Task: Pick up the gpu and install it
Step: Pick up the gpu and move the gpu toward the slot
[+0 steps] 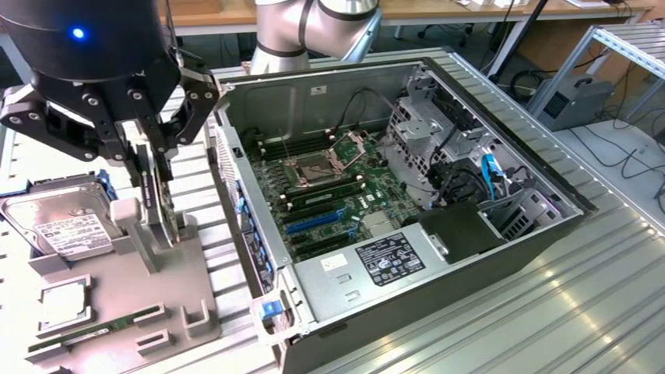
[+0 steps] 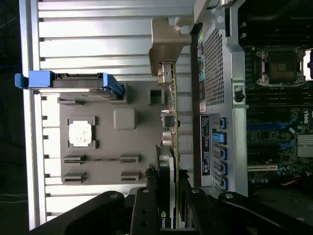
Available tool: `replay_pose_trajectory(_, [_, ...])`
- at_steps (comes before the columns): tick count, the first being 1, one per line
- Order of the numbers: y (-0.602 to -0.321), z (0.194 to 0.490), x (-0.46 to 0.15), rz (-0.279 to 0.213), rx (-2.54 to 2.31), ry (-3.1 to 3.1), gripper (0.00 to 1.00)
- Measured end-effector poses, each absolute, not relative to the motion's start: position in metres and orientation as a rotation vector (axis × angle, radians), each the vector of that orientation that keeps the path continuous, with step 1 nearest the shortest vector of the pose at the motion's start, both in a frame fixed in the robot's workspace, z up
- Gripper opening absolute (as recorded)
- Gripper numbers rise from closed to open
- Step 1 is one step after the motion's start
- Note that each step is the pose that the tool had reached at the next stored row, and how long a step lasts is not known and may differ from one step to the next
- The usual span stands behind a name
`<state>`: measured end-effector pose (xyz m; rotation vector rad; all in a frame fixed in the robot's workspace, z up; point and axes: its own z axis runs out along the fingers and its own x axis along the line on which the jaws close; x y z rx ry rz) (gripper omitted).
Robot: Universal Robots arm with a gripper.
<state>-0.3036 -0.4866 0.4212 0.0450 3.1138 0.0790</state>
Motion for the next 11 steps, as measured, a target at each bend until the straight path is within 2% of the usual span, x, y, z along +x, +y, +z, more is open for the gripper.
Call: replay_pose_trajectory(11, [-0.4865, 0.4294, -0.3024, 0.079, 0.045, 3.114, 0.27])
